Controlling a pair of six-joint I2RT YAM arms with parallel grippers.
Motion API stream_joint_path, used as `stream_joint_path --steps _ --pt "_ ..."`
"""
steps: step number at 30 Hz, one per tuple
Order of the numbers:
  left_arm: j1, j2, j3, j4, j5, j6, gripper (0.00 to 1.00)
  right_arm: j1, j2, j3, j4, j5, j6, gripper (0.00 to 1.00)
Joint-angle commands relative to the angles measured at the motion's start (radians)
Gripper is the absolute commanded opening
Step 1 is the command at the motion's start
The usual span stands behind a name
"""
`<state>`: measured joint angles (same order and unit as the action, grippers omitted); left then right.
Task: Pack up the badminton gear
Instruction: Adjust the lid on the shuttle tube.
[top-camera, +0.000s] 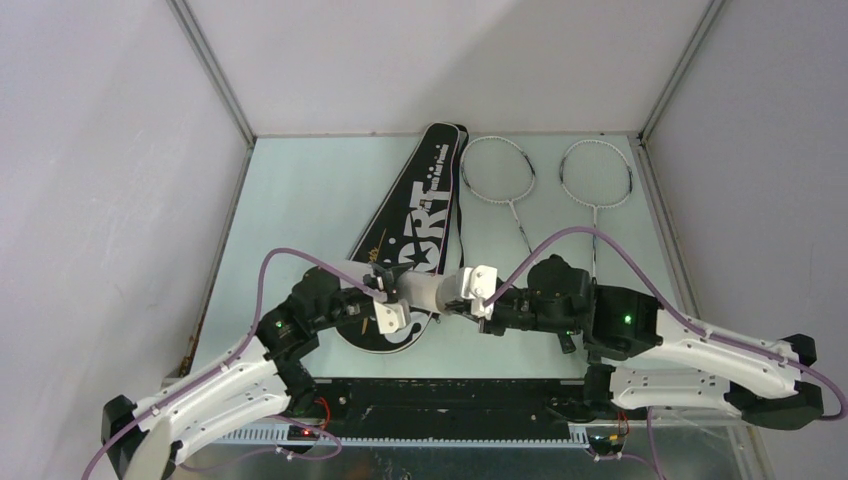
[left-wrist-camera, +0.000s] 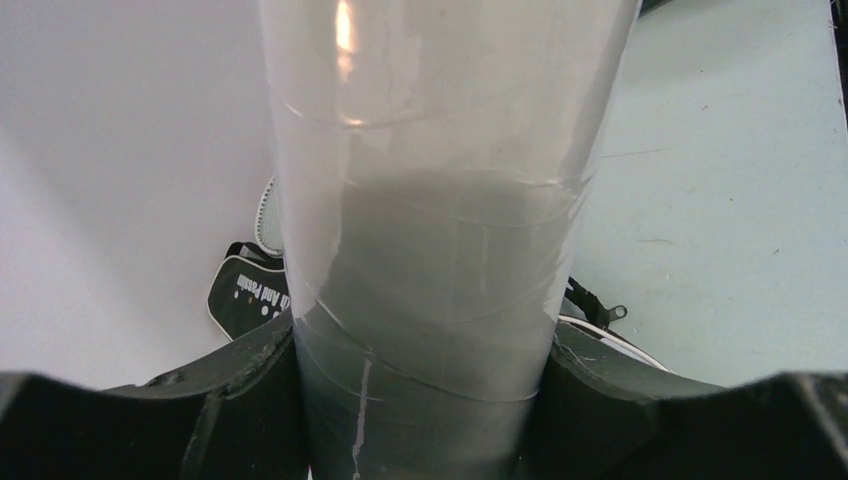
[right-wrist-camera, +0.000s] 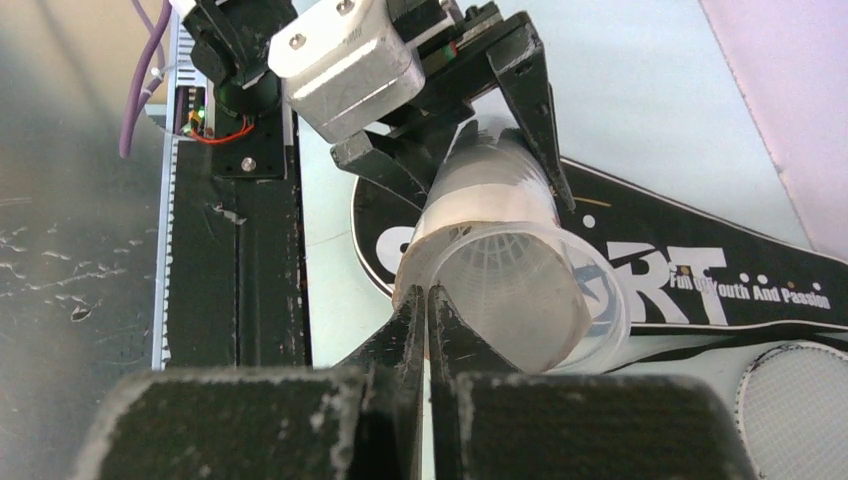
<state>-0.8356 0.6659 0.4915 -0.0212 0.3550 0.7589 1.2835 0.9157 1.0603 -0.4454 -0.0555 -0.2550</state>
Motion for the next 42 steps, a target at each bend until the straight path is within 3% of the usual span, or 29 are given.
stream_joint_path --steps 1,30,36,42 --pt "-0.002 -0.028 0.008 0.054 0.045 0.010 0.49 -0.001 0.023 0.043 -0.030 0.008 0.007 0.00" --pt "-0.003 -0.034 0.000 0.054 0.027 0.003 0.48 -0.054 0.099 0.102 -0.115 -0.207 0.073 0.00" --pt "-0.003 -0.029 -0.004 0.067 0.004 -0.019 0.46 -0.033 0.064 0.093 -0.095 -0.050 0.098 0.00" --pt "-0.003 -0.045 -0.015 0.079 0.008 -0.027 0.47 -0.039 0.044 0.091 -0.074 -0.062 0.096 0.00"
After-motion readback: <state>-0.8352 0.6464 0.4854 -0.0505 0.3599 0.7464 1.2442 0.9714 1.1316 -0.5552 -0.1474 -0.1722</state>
